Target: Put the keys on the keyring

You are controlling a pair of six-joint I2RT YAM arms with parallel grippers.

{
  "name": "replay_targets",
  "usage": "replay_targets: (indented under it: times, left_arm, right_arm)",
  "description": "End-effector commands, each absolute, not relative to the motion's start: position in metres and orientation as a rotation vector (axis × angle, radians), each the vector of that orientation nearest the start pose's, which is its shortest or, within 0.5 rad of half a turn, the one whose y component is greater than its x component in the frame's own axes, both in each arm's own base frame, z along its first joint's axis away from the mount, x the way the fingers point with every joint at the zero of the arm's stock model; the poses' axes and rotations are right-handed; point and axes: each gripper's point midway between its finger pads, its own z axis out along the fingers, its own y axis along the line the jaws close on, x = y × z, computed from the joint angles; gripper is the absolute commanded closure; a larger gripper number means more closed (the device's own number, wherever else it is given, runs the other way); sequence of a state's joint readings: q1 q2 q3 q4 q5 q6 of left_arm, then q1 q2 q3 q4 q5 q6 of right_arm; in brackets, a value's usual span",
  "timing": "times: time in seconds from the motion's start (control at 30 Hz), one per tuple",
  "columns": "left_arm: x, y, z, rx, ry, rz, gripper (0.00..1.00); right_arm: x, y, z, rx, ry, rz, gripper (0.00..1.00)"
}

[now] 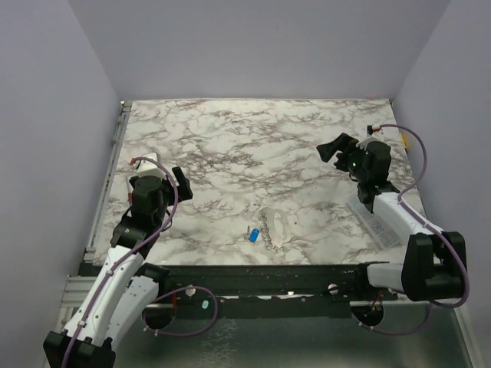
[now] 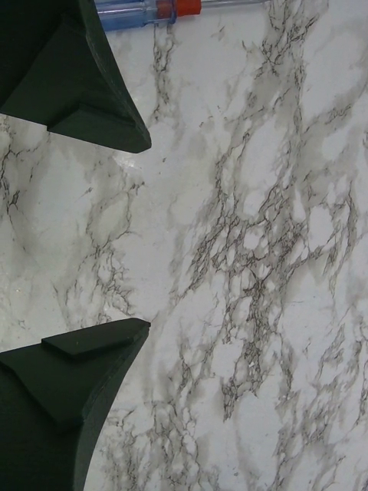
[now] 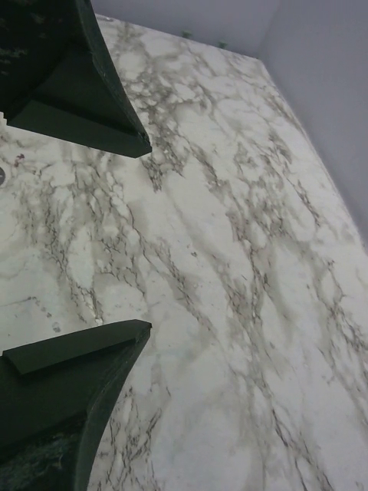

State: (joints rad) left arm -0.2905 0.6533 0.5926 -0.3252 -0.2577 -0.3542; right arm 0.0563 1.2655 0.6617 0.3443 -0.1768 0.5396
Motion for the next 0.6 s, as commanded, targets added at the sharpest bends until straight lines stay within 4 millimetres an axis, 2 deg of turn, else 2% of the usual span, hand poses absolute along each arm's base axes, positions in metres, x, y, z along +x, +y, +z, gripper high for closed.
replay_targets:
  times: [0.0, 0.13, 0.2, 0.33, 0.43, 0.5, 0.53, 0.57]
  left_arm:
    - [0.271, -0.054, 0.193, -0.201, 1.945, -0.189, 0.02]
    - [0.272, -0.056, 0.190, -0.192, 1.961, -0.195, 0.02]
    - [0.273, -0.057, 0.188, -0.190, 1.968, -0.196, 0.03]
    - [0.274, -0.059, 0.184, -0.194, 1.986, -0.200, 0.08]
    - [0.275, -0.062, 0.179, -0.183, 2.011, -0.208, 0.10]
    - [0.275, -0.064, 0.177, -0.175, 2.020, -0.216, 0.10]
    - [0.275, -0.064, 0.175, -0.175, 2.022, -0.215, 0.10]
    - [0.275, -0.063, 0.175, -0.177, 2.022, -0.212, 0.10]
  right_arm:
    - [0.384, 0.108, 0.169, 0.229, 1.916, 0.777, 0.00]
    - [0.377, 0.121, 0.167, 0.192, 1.960, 0.833, 0.00]
    - [0.375, 0.134, 0.170, 0.158, 1.985, 0.843, 0.00]
    - [0.369, 0.167, 0.173, 0.030, 2.060, 0.818, 0.00]
    - [0.357, 0.192, 0.169, -0.095, 2.128, 0.814, 0.00]
    - [0.345, 0.211, 0.163, -0.210, 2.152, 0.770, 0.00]
    - [0.328, 0.237, 0.151, -0.340, 2.207, 0.776, 0.00]
    - [0.324, 0.241, 0.147, -0.353, 2.226, 0.780, 0.01]
